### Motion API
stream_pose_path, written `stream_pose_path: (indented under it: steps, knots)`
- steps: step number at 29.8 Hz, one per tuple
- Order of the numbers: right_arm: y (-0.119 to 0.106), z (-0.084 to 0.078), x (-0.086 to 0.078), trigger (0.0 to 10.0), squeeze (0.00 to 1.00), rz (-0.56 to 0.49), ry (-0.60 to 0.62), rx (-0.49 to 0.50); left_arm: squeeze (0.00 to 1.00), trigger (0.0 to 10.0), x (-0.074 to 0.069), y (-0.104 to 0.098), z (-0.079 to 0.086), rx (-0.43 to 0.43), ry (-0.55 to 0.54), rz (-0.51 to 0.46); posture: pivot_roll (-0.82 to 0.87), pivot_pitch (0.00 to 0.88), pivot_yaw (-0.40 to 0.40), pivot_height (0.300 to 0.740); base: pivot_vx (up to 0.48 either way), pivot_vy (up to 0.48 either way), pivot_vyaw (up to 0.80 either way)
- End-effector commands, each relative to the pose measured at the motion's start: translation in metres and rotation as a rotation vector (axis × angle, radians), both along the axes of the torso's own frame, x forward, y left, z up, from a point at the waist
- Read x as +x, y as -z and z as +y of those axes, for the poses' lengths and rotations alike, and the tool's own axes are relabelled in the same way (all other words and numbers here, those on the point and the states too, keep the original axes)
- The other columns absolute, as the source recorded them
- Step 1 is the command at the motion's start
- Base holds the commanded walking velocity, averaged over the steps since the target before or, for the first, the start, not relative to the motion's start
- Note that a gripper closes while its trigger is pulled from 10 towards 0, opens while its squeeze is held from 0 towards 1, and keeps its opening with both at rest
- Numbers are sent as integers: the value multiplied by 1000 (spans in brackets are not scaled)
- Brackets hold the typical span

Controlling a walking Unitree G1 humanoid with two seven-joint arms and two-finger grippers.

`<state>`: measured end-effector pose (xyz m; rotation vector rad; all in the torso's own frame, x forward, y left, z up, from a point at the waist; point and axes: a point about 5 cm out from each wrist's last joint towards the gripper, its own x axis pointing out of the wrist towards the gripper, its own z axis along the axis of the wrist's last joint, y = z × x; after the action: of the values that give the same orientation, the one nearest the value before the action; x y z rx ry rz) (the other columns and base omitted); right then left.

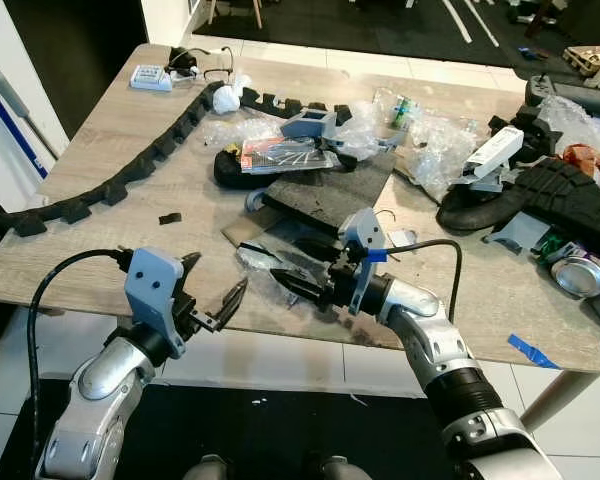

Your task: Picking trash to rubbish bin

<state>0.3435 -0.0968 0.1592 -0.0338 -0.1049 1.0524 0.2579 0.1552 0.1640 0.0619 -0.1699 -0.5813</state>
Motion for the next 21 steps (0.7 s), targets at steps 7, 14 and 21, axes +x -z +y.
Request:
stream_pose_path:
  steps: [7,14,21]
  knots:
    - [19,0,-2,10000,0,61,-41,-116,0,10000,-10,3,-15,10,108,43,31,283,-68,740,0,0,0]
    - [22,-1,-1,8392,0,65,-40,-143,0,10000,-9,4,-16,11,111,47,29,275,-69,740,0,0,0]
    - [19,-4,4,0,0,55,-18,-157,0,10000,-7,4,-17,20,107,50,27,259,-70,740,0,0,0]
